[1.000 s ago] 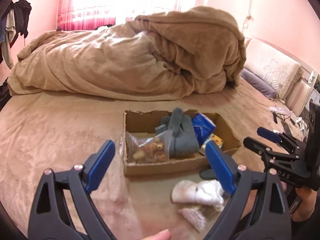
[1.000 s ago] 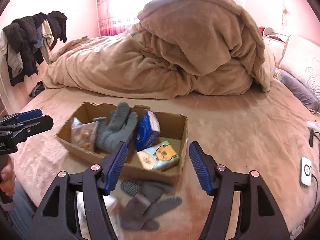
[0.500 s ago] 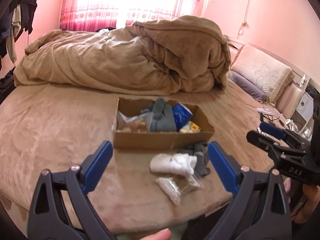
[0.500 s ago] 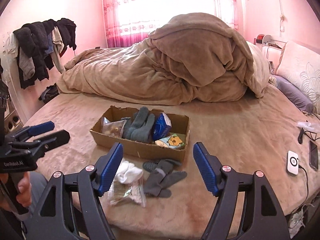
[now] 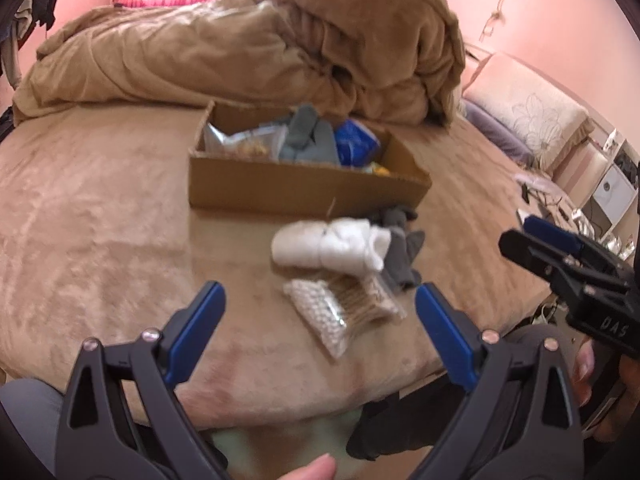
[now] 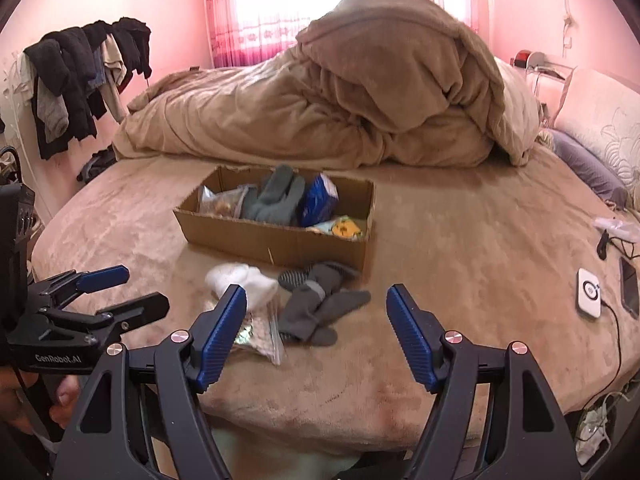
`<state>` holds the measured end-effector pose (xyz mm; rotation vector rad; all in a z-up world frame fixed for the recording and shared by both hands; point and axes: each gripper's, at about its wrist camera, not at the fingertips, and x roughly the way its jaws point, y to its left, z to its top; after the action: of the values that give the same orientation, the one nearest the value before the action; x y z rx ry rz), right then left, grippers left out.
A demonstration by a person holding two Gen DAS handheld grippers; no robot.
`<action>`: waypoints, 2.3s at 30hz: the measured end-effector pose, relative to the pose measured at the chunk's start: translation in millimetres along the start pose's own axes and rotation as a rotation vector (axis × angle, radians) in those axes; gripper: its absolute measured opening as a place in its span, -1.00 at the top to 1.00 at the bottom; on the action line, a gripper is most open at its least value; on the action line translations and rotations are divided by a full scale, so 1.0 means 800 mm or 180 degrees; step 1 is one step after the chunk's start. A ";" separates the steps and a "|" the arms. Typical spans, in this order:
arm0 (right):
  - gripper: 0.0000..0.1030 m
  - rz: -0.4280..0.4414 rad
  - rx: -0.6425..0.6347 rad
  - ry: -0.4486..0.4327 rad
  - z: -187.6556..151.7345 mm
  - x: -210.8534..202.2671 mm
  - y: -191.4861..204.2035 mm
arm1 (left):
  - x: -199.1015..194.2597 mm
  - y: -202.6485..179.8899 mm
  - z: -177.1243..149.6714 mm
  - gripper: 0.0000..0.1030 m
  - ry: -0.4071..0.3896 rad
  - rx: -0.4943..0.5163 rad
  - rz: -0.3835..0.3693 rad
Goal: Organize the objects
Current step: 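Grasp the cotton swab bag with the left tool while the right tool grasps the dark grey gloves, then place the swab bag and dark grey gloves into the box and open both tools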
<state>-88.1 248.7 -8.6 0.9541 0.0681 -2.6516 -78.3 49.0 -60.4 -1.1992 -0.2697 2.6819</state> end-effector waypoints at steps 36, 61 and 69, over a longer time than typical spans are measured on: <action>0.15 0.0255 0.0160 0.0737 -0.023 0.179 -0.022 | 0.109 -0.026 -0.039 -0.04 0.0075 0.0730 0.0079; 0.40 0.0100 0.0212 0.0058 0.010 0.040 -0.042 | -0.015 -0.055 0.004 0.05 -0.0324 0.0532 -0.0143; 0.40 0.0123 0.0064 -0.0192 0.037 -0.008 -0.023 | -0.068 -0.023 0.040 0.05 -0.0540 0.0326 0.0005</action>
<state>-107.6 263.4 16.8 0.8723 0.0091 -2.6483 -64.9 50.8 4.0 -0.9453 -0.1533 2.7652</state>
